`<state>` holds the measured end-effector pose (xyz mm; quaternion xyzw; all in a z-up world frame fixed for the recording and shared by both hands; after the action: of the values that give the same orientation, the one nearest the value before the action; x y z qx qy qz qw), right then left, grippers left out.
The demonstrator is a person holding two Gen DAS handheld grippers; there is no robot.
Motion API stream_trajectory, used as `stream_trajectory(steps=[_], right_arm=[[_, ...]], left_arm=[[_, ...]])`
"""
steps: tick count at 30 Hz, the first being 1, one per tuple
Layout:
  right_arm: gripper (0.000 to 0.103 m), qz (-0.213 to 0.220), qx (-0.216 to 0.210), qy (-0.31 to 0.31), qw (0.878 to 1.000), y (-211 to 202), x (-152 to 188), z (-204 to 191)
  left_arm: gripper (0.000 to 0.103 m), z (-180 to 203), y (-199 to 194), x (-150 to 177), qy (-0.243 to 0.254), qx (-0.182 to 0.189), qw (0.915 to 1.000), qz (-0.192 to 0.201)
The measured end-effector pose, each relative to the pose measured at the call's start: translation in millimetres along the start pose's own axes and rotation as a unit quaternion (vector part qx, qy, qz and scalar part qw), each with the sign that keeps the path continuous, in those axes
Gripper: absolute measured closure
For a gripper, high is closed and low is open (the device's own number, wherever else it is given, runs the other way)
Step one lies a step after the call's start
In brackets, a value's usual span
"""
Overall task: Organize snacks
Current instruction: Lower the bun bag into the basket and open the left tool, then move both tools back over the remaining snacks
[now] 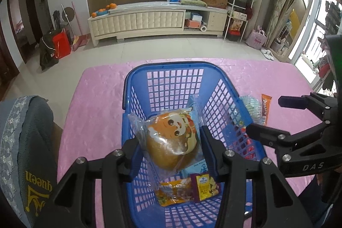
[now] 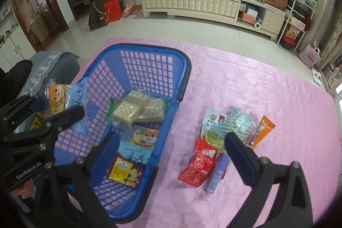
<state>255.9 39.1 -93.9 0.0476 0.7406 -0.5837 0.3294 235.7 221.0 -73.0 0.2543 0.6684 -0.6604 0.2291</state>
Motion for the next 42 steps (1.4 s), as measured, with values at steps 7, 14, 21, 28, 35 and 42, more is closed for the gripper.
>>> stream_trajectory(steps=[7, 14, 21, 28, 35, 42], right_arm=[[0.002, 0.0, 0.004, 0.001, 1.0, 12.8, -1.8, 0.4], [0.002, 0.002, 0.006, 0.024, 1.0, 10.0, 0.7, 3.9], [0.002, 0.009, 0.001, 0.025, 1.0, -12.8, 7.7, 0.3], [0.002, 0.027, -0.003, 0.033, 0.999, -47.5, 15.9, 5.9], [0.002, 0.047, 0.002, 0.049, 0.998, -84.4, 30.3, 27.2], [0.002, 0.053, 0.01, 0.071, 0.996, -106.6, 43.8, 60.6]], left_arm=[[0.037, -2.0, 2.5, 0.5, -0.005, 0.006, 0.9999, 0.008], [0.029, 0.7, -7.9, 0.2, 0.003, -0.003, 0.9997, 0.023], [0.029, 4.7, -24.5, 8.5, 0.002, -0.005, 0.9997, 0.023], [0.029, 23.1, -53.2, 10.9, 0.021, -0.006, 0.9993, 0.03], [0.022, 56.9, -75.4, 8.9, 0.045, -0.003, 0.9981, 0.043], [0.02, 97.2, -80.1, 6.3, 0.068, 0.014, 0.9966, 0.046]])
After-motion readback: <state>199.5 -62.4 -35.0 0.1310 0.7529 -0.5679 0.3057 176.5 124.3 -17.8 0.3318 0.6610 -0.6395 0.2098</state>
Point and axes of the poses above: each gripper's, at about its wrist camera, not at the fingertips, and y roughly the way its jaws point, z to its right, x to its underside, the point moved 2 cm from there along y, roughly the way its jaws point, and after that the axes turned 7 degrees about y, right-handed, at the moved point
